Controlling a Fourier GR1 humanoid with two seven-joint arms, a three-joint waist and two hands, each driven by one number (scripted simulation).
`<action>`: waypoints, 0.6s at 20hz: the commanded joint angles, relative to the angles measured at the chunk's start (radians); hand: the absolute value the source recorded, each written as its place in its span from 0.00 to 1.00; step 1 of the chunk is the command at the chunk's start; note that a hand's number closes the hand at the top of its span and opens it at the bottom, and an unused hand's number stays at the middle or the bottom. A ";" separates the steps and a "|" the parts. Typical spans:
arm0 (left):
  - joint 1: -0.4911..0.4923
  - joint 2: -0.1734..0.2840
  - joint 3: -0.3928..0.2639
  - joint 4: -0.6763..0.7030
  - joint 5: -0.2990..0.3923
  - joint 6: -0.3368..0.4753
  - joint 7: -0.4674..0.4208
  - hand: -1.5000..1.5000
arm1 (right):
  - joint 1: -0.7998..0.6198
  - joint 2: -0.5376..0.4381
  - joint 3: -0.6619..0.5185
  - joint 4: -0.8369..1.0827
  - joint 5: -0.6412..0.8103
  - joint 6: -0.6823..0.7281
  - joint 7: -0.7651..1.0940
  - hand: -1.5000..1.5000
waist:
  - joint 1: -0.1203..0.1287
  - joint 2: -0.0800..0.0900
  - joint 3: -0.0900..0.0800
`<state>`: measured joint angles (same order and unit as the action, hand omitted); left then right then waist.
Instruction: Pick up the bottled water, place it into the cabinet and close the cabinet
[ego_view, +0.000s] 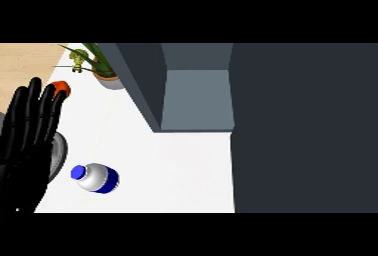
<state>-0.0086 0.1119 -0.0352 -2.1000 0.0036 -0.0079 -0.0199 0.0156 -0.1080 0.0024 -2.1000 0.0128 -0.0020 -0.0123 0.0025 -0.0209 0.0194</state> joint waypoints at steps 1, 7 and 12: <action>0.018 0.061 0.048 0.025 0.126 -0.130 -0.082 0.00 | 0.013 -0.025 -0.061 -0.023 -0.090 0.045 -0.014 0.00 | -0.005 0.020 -0.020; 0.088 0.200 -0.105 0.106 0.446 -0.507 0.018 0.00 | 0.106 0.038 0.078 -0.031 -0.131 0.067 0.085 0.00 | -0.038 0.034 -0.021; 0.196 0.421 0.060 0.156 0.728 -0.756 0.002 0.00 | 0.235 0.028 0.090 -0.155 -0.192 0.078 0.180 0.00 | -0.014 0.016 -0.022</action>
<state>0.1183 0.4005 -0.0371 -1.9884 0.5545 -0.5942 -0.0317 0.1597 -0.0821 0.0712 -2.1977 -0.1263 0.0571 0.1087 -0.0156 -0.0020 -0.0024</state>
